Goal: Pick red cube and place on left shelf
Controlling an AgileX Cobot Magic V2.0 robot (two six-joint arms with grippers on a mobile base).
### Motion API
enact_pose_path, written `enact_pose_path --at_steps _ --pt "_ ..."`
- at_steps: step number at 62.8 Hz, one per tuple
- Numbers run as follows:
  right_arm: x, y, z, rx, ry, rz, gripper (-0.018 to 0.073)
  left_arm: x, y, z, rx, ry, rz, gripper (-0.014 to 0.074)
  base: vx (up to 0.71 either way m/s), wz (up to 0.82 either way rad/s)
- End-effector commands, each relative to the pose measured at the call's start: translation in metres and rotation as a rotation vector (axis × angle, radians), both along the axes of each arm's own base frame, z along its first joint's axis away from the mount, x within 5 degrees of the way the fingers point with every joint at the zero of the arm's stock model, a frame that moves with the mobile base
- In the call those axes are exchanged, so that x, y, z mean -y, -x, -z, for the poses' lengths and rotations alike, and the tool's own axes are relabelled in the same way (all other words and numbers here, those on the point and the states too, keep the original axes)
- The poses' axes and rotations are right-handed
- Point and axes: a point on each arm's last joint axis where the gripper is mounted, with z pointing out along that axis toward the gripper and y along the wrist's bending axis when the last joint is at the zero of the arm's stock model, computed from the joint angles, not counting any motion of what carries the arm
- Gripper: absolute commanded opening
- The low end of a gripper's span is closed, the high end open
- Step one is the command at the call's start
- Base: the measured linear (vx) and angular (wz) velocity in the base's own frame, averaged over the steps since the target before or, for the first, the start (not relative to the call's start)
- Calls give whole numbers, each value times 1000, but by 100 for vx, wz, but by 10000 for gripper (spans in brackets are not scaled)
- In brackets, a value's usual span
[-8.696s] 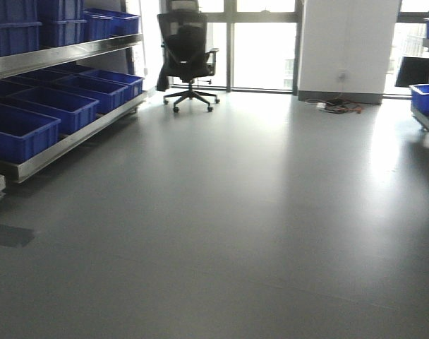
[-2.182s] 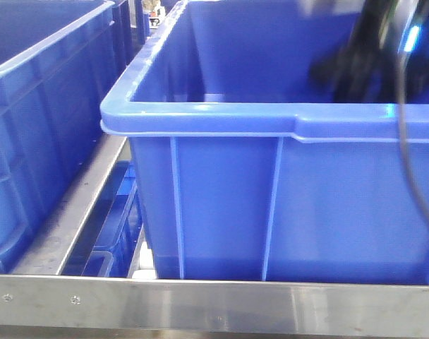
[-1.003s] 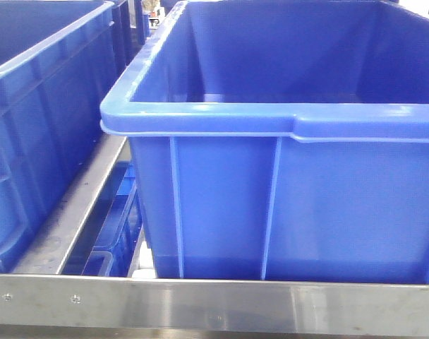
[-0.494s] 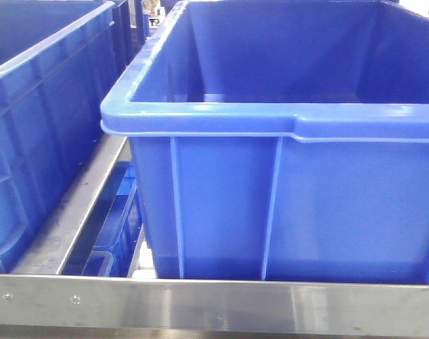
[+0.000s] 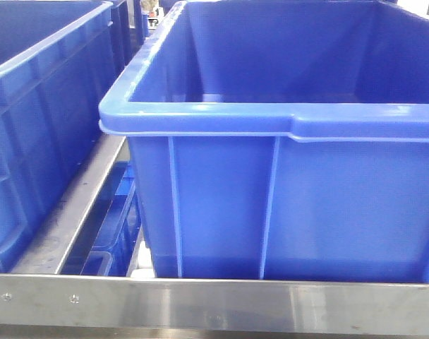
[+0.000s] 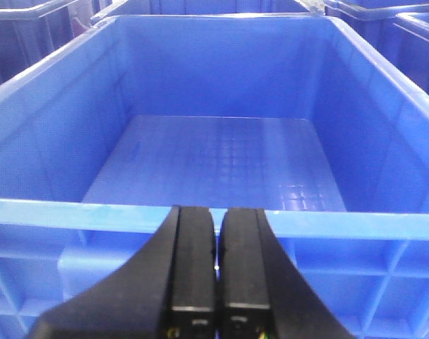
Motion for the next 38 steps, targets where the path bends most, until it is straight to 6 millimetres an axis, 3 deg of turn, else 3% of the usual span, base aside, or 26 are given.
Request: enact_pose_path --at_steps 1,12,38 --pt "3 -1 -11 198 9 43 46 0 0 0 67 13 -3 90 0 0" --pt "6 2 5 283 14 84 46 0 0 0 67 13 -3 90 0 0" --pt "6 7 5 312 21 99 46 0 0 0 67 13 -3 90 0 0"
